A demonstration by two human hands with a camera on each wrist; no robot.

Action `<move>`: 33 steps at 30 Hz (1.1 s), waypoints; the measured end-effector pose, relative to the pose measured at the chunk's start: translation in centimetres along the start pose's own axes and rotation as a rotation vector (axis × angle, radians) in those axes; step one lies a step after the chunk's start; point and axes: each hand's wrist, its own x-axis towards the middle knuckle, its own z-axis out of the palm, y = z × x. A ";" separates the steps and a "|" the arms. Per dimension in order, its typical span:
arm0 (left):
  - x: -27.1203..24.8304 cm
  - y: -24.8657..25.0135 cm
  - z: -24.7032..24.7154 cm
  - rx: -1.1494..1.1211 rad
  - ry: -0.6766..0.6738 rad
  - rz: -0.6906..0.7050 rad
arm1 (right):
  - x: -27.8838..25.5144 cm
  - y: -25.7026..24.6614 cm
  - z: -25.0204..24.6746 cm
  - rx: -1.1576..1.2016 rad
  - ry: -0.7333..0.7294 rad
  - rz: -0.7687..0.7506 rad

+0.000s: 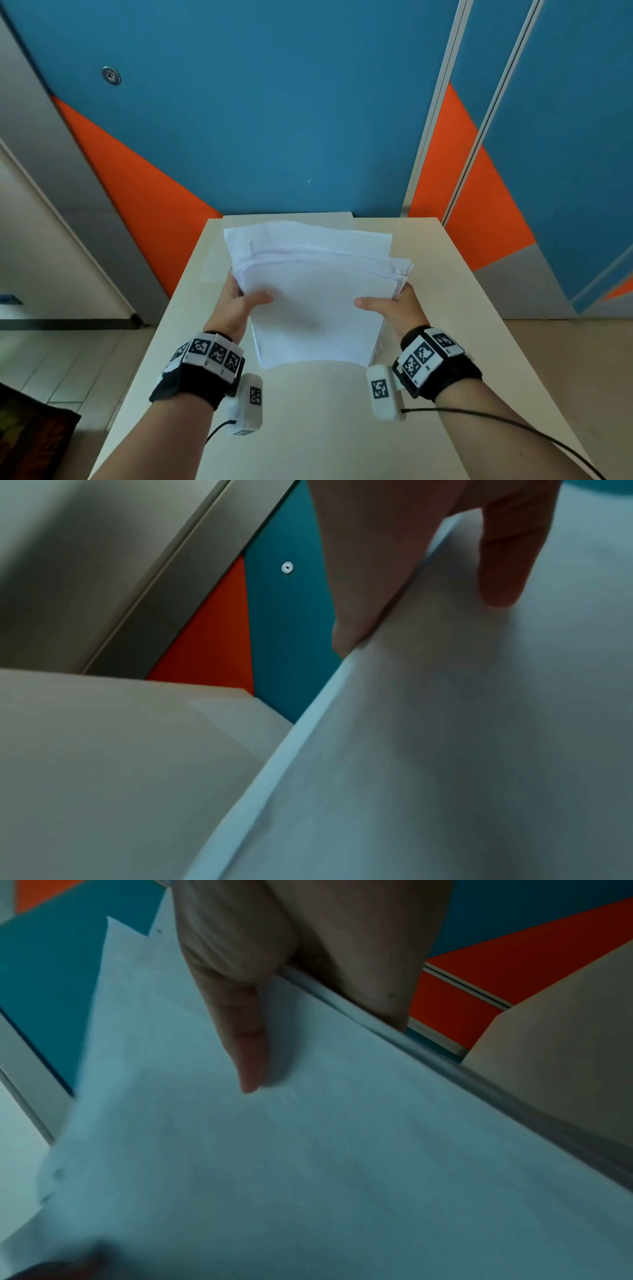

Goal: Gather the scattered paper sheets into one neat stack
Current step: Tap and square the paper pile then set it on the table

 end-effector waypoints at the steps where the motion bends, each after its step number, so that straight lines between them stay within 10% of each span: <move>1: -0.1 0.4 0.1 -0.001 0.016 0.024 | 0.1 0.0 -0.3 0.008 -0.013 0.000; 11: -0.6 6.1 3.7 0.034 0.377 0.364 | 0.2 -0.3 -0.6 0.030 -0.085 -0.011; 18: -0.4 4.1 3.2 0.154 0.370 0.153 | -0.1 -0.5 -0.6 0.028 -0.110 -0.044; 23: -1.3 5.5 3.5 0.554 0.380 0.304 | 0.0 -0.3 -0.4 0.032 -0.109 -0.024; 27: -2.4 6.6 5.7 1.474 0.150 0.425 | -0.2 -0.6 -0.3 0.035 -0.112 -0.013; 33: -2.4 5.0 9.8 1.819 -0.240 0.341 | -0.1 -0.6 0.0 -0.046 -0.058 0.013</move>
